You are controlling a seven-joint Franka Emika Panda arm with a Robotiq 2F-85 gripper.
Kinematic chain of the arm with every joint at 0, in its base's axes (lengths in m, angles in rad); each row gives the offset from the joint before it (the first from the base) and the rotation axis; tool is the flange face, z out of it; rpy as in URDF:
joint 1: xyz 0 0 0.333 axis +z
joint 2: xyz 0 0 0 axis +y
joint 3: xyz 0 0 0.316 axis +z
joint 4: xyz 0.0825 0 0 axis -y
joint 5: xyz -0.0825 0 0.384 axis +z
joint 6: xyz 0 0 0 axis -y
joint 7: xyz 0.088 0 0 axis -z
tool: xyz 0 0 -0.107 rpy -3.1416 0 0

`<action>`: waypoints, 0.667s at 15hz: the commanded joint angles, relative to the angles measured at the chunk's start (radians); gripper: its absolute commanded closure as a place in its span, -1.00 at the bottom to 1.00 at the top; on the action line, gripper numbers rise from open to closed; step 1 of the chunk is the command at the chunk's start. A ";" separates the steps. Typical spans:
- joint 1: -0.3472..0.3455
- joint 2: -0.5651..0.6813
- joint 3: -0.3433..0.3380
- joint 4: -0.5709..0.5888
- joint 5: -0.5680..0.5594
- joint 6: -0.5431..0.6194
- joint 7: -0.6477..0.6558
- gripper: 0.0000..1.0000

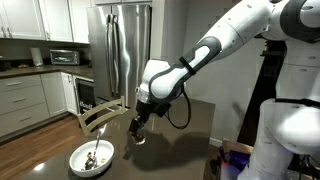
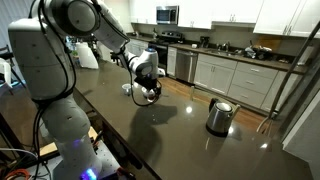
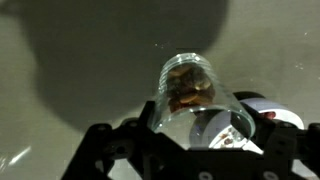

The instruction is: Pour the contents in the cup into the bowl

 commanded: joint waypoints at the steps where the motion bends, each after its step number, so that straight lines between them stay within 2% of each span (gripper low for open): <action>1: 0.003 -0.006 -0.005 0.059 0.039 -0.160 -0.114 -0.10; 4: 0.003 0.008 -0.010 0.108 0.020 -0.250 -0.152 -0.10; 10: 0.011 0.060 0.001 0.210 0.025 -0.347 -0.203 -0.10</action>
